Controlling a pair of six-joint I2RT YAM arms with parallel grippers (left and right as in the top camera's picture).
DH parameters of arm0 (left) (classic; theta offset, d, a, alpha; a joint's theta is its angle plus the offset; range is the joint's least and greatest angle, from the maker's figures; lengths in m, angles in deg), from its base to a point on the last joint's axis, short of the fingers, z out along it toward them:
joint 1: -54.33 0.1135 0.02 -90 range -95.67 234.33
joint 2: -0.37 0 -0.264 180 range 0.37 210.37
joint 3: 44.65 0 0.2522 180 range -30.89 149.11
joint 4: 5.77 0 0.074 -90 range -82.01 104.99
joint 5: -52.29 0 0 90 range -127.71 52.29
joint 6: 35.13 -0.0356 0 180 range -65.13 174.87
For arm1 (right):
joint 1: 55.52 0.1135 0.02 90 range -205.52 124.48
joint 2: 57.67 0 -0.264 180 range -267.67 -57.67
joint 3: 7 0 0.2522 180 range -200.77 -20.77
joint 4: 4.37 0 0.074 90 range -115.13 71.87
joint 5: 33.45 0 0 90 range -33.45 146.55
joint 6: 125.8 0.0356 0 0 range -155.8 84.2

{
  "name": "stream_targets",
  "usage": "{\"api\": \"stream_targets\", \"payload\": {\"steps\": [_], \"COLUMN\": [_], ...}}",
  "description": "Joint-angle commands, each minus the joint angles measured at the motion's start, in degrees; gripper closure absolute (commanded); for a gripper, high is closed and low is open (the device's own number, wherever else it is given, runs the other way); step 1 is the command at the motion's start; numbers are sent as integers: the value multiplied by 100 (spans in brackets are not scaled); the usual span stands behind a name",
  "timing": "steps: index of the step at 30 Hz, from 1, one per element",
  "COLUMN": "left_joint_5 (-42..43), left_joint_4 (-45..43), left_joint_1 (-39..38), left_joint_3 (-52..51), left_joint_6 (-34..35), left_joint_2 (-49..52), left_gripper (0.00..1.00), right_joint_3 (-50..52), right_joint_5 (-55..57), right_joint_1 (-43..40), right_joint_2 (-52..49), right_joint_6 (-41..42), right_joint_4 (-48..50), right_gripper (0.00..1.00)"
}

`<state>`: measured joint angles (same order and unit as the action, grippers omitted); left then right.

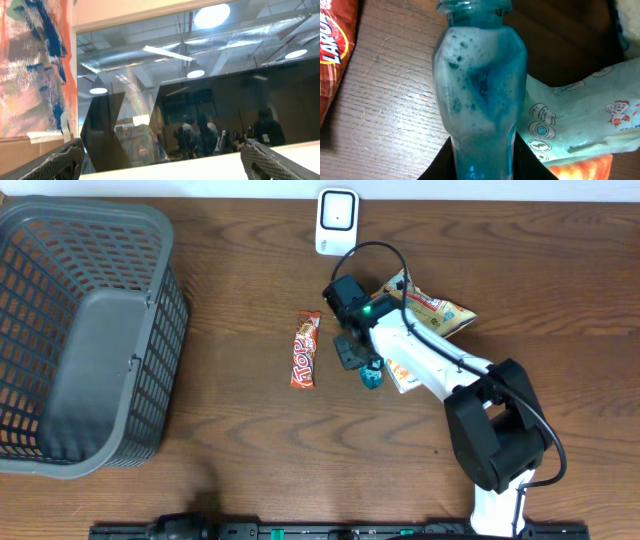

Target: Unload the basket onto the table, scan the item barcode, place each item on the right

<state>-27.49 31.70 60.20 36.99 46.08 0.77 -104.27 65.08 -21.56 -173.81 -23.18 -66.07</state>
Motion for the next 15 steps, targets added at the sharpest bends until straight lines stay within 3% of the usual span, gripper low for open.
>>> {"api": "stream_targets", "payload": {"steps": [1, 6, 15], "left_joint_5": [31, 9, 9], "left_joint_4": [-92, -111, -109], "left_joint_1": [22, 22, 22], "left_joint_3": [-229, -352, -354], "left_joint_6": [52, 52, 52], "left_joint_2": [-22, -22, -22], "left_gripper": [1, 1, 1], "right_joint_3": [284, 284, 225], "right_joint_5": [299, 297, 286], "right_joint_1": [105, 192, 188], "right_joint_2": [-407, -407, -407], "right_joint_6": [63, 66, 66], "right_joint_4": [-50, -2, 44], "right_gripper": [91, 73, 59]}}
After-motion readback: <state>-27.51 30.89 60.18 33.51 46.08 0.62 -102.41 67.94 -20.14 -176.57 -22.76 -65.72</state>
